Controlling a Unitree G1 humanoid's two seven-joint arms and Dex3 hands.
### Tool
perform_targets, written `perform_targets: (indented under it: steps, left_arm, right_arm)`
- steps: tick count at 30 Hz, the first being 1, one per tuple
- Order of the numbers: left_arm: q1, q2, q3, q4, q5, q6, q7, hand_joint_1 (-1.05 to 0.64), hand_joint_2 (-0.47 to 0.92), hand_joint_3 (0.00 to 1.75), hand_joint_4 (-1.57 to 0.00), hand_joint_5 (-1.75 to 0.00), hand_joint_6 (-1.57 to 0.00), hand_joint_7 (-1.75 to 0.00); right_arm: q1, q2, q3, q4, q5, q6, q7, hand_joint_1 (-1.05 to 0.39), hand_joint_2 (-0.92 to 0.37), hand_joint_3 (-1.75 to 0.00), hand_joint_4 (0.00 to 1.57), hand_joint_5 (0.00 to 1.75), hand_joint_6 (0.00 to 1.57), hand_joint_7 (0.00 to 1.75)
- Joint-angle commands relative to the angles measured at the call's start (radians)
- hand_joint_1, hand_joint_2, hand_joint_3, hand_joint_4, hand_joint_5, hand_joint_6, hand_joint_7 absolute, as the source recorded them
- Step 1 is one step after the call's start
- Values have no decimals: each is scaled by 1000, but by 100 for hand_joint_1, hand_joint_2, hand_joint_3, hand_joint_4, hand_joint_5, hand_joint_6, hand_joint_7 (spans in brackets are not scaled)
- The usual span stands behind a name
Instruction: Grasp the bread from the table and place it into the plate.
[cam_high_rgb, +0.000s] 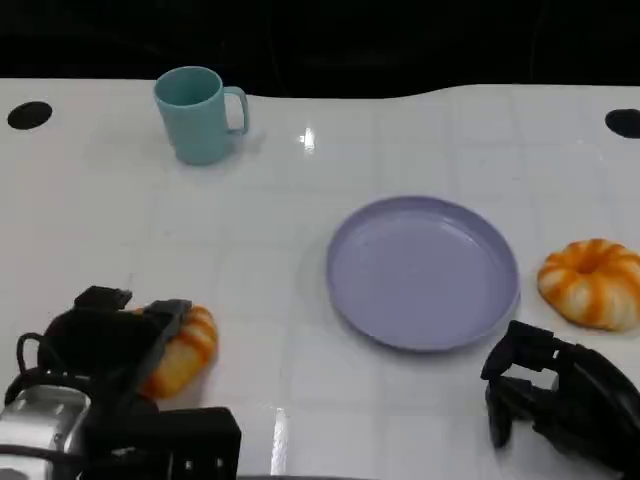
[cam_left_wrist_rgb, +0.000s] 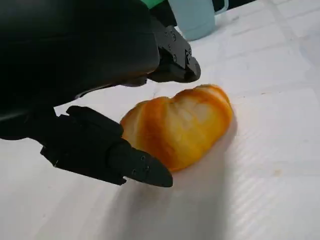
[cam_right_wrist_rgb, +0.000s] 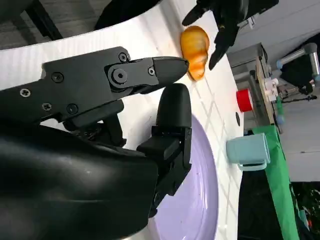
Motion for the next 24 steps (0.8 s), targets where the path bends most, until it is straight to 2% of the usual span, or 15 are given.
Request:
perform_targets:
  steps: [1,4,6,7,8,9,10,12,13,14,15,16,17,18,24]
  left_arm:
    - [-40,24,-17,84,-40,-20,59,-35,84,2,-5,-24,-22,0]
    - [-47,33,-24,118,-63,-50,101,-34,85,3,-7,-23,-24,-1]
    - [-50,39,-22,156,-90,-106,178,-27,86,7,-26,-23,-37,-3]
    - [-50,39,-17,176,-109,-137,225,-24,84,15,-35,-20,-43,-3]
    - [-49,36,-9,196,-132,-169,272,-21,72,55,-54,-19,-57,-4]
    - [-50,35,-6,212,-149,-191,305,-20,65,76,-65,-17,-66,-4]
    - [-51,33,-3,232,-165,-220,348,-19,61,88,-70,-16,-70,-4]
    - [-59,36,-6,272,-183,-267,421,-20,67,87,-89,-18,-86,-5]
    - [-66,36,-9,304,-186,-297,474,-18,68,82,-99,-27,-94,-6]
    - [-72,35,-12,330,-189,-317,511,-14,66,88,-96,-79,-110,-7]
    - [-76,32,-15,346,-190,-321,535,-12,61,99,-89,-111,-118,-7]
    - [-79,29,-17,356,-192,-321,548,-11,57,115,-83,-140,-122,-23]
    - [-83,27,-22,370,-185,-326,583,-11,54,125,-79,-156,-112,-54]
    - [-88,28,-28,383,-177,-332,615,-10,50,133,-77,-167,-94,-101]
    - [-110,29,-47,429,-186,-354,696,-5,41,146,-76,-175,-69,-168]
  right_arm:
    - [17,-11,1,5,-8,6,-17,-58,-92,-20,70,175,67,145]
    - [19,-8,1,1,-8,-1,-15,-57,-92,-21,70,175,67,145]
    - [21,-7,2,-1,-8,-4,-13,-57,-92,-22,70,175,67,145]
    - [21,-7,2,-3,-8,1,-15,-57,-92,-22,70,175,67,145]
    - [22,-6,2,-5,-8,4,-17,-58,-92,-21,70,175,67,146]
    - [22,-6,3,-7,-8,6,-19,-58,-92,-21,70,175,67,146]
    - [22,-6,2,-6,-6,6,-17,-59,-92,-21,70,175,67,147]
    - [20,-6,1,-3,-5,2,-13,-58,-92,-20,70,175,67,147]
    - [20,-7,1,-2,-5,1,-13,-58,-92,-20,70,175,67,147]
    - [20,-7,1,0,-5,0,-12,-58,-92,-20,70,175,67,147]
    - [21,-8,1,-2,-5,3,-13,-58,-92,-21,70,175,67,147]
    - [21,-8,1,-3,-5,5,-13,-58,-92,-21,69,175,67,147]
    - [22,-8,0,-4,-4,7,-12,-58,-92,-21,69,175,67,147]
    - [22,-8,1,-6,-4,7,-13,-58,-92,-21,69,175,66,147]
    - [22,-7,3,-7,-13,-8,-23,-57,-92,-23,69,175,66,148]
